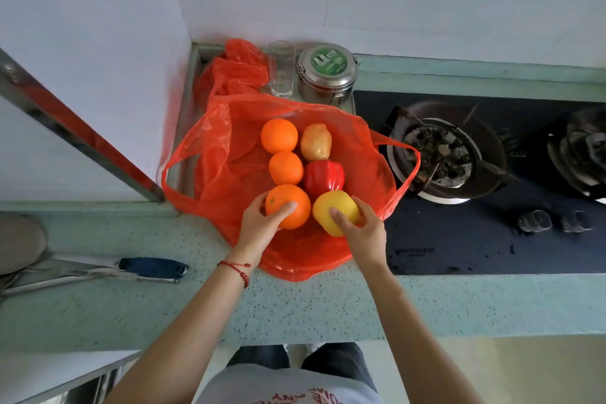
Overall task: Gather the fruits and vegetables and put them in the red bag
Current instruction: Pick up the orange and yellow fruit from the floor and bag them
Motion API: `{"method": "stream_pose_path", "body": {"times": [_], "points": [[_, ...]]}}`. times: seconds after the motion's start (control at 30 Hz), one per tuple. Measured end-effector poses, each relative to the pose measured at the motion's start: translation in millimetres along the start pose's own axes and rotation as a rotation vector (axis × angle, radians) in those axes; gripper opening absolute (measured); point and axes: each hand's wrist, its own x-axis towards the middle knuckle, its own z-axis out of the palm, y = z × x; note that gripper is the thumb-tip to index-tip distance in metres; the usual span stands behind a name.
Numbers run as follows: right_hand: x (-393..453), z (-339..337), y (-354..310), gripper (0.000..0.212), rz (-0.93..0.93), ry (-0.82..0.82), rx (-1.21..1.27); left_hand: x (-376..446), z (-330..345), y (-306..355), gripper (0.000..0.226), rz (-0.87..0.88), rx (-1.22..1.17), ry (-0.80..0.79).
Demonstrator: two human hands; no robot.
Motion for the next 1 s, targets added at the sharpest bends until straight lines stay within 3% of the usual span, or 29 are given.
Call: {"method": "stream_pose_path", "body": {"times": [0.23, 0.43, 0.73, 0.87, 1.0], "points": [[14, 3, 8, 0.066, 0.046, -0.044, -0.070, 14, 1, -6, 0.045, -0.007, 0.120, 0.023], [19, 5, 12, 0.068, 0.085, -0.053, -0.075, 14, 7, -10, 0.085, 0.035, 0.244, 0.045], [22, 6, 11, 0.070, 0.084, -0.067, -0.095, 15, 10, -13, 0.050, 0.056, 0.279, 0.059], [19, 6, 8, 0.074, 0.044, -0.053, -0.119, 12, 10, -11, 0.072, 0.090, 0.306, 0.091], [14, 2, 7, 0.070, -0.044, -0.017, -0.172, 8, 6, -11, 0.076, 0.132, 0.366, 0.107]]}}
